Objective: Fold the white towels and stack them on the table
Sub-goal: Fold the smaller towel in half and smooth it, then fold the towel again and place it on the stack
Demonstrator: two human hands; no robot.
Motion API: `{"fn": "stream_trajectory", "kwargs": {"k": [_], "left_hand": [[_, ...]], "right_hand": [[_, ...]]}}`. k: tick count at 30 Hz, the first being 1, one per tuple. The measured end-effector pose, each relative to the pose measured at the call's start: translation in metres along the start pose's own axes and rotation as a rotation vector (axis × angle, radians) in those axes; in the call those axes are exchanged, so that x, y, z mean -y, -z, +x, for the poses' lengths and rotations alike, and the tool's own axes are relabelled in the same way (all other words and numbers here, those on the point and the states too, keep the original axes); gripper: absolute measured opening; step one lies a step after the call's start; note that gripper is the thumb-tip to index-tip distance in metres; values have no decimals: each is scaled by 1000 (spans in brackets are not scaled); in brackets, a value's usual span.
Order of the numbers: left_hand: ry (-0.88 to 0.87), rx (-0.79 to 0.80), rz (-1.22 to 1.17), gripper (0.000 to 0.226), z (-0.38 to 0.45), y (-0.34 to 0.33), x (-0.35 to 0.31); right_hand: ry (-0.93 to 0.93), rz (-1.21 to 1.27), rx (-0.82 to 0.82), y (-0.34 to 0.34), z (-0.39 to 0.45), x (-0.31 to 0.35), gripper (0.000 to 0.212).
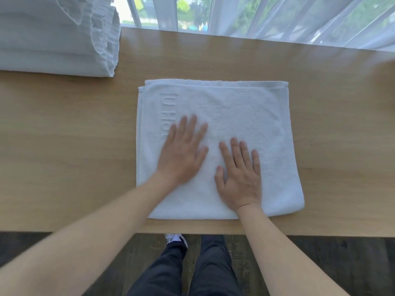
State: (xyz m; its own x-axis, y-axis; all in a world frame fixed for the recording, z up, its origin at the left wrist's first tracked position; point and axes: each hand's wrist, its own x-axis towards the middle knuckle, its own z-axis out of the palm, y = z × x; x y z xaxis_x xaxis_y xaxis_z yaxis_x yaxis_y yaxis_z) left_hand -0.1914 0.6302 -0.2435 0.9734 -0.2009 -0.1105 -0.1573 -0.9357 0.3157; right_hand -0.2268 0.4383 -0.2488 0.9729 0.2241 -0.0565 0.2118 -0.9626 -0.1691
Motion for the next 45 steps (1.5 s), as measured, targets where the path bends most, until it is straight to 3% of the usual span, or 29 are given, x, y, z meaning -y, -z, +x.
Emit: {"fn": "stream_trajectory", "kwargs": {"k": [5,9,14,21,26,31,35,38,41,45], "left_hand": [[-50,-12,109,64,-115,-26,-1],[-7,9,110,65,-153,-15,25],[-158,20,88,67,-185,-4,60],[-338,-256,-54,34,-192,4,90],[-123,-253,-259,51,-180,12,82],[219,-226,-481,18,-154,21,68],[407,-249,-581,17,-133,29,60],[465,-306,-657,12,-115,34,56],[505,-391,-713,16,-92,42,54],[612,-480,-831,21,-54,53,59]], "right_hand": [[-11,8,7,0,0,1,63],[-34,11,74,6,-2,4,62],[-19,113,100,13,-26,-6,61],[95,85,137,16,-98,-65,71],[138,80,166,21,-100,-75,72],[169,79,155,31,-99,-90,62],[151,150,73,37,-96,-113,69],[-53,331,76,54,-76,-125,54],[-281,536,84,81,-42,-139,12],[-297,808,36,111,7,-156,26]]}}
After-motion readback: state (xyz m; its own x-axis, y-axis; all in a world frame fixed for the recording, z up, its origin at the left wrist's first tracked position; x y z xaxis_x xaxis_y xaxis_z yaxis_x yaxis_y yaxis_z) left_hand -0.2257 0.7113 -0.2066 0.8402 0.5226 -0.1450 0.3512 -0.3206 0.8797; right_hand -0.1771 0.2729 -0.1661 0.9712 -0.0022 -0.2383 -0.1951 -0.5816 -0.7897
